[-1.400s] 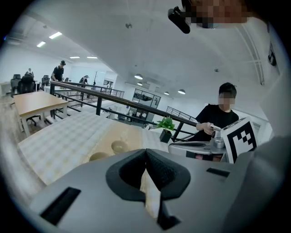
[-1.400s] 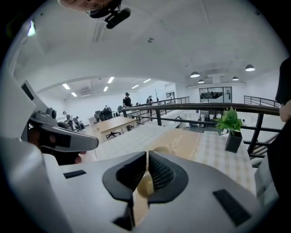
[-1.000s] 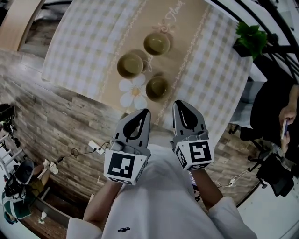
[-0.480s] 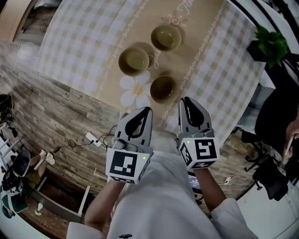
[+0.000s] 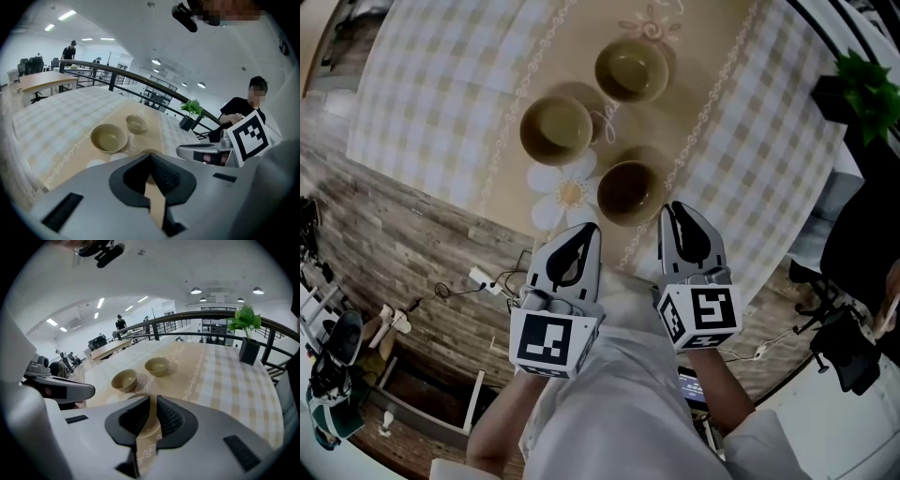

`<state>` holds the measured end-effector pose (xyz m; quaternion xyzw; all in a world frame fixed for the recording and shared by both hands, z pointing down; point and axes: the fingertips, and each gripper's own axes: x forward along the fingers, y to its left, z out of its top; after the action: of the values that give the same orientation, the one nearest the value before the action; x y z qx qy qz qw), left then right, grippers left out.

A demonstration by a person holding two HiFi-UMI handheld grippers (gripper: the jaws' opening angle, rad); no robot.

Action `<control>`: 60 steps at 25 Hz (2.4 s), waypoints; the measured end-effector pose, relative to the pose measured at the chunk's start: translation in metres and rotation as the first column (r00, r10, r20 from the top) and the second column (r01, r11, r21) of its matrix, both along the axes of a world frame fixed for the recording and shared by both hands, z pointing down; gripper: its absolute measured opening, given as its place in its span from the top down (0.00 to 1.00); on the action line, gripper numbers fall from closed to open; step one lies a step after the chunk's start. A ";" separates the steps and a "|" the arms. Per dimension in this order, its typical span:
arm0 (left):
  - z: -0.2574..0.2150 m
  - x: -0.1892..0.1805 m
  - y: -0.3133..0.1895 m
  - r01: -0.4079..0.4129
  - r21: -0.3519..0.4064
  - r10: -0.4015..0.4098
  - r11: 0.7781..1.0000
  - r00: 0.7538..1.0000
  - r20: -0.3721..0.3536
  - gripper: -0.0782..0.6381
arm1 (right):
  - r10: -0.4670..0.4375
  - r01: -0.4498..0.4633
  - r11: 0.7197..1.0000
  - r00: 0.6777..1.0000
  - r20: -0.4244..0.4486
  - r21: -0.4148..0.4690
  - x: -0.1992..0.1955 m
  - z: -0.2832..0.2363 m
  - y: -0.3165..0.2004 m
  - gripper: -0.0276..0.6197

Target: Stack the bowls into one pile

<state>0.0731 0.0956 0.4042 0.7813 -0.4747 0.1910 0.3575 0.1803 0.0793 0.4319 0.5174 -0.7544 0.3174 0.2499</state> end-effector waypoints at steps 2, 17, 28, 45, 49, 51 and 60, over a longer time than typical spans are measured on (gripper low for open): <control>0.009 0.000 -0.002 0.013 -0.005 -0.013 1.000 1.000 -0.009 0.86 | 0.015 -0.015 1.000 1.000 0.003 -0.019 0.002 0.013 0.000 0.90; 0.043 -0.003 -0.007 0.028 -0.034 -0.028 0.999 0.999 -0.015 0.86 | 0.105 -0.108 0.990 0.993 -0.046 -0.088 0.011 0.069 0.002 0.90; 0.044 -0.004 0.002 0.000 -0.037 0.000 0.999 1.000 -0.003 0.86 | 0.147 -0.152 0.983 0.988 -0.048 -0.104 0.008 0.076 0.004 0.90; 0.032 -0.019 0.010 -0.020 -0.037 0.020 0.999 1.000 -0.004 0.86 | 0.157 -0.153 0.984 0.987 0.033 -0.096 -0.003 0.047 0.008 0.90; 0.024 -0.025 0.010 -0.038 -0.039 0.038 0.999 0.999 -0.001 0.86 | 0.162 -0.159 0.984 0.986 0.031 -0.084 -0.005 0.033 0.008 0.90; 0.018 -0.029 0.007 -0.033 -0.030 0.033 0.999 0.999 -0.005 0.86 | 0.162 -0.160 0.984 0.986 0.030 -0.078 -0.007 0.026 0.007 0.90; -0.002 -0.047 -0.002 -0.037 -0.016 0.036 0.999 0.999 -0.003 0.86 | 0.151 -0.149 0.987 0.988 0.039 -0.053 -0.026 -0.003 -0.004 0.90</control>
<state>0.0259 0.0935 0.4022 0.7872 -0.4583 0.2003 0.3608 0.1541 0.0751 0.4288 0.5593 -0.7104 0.3650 0.2219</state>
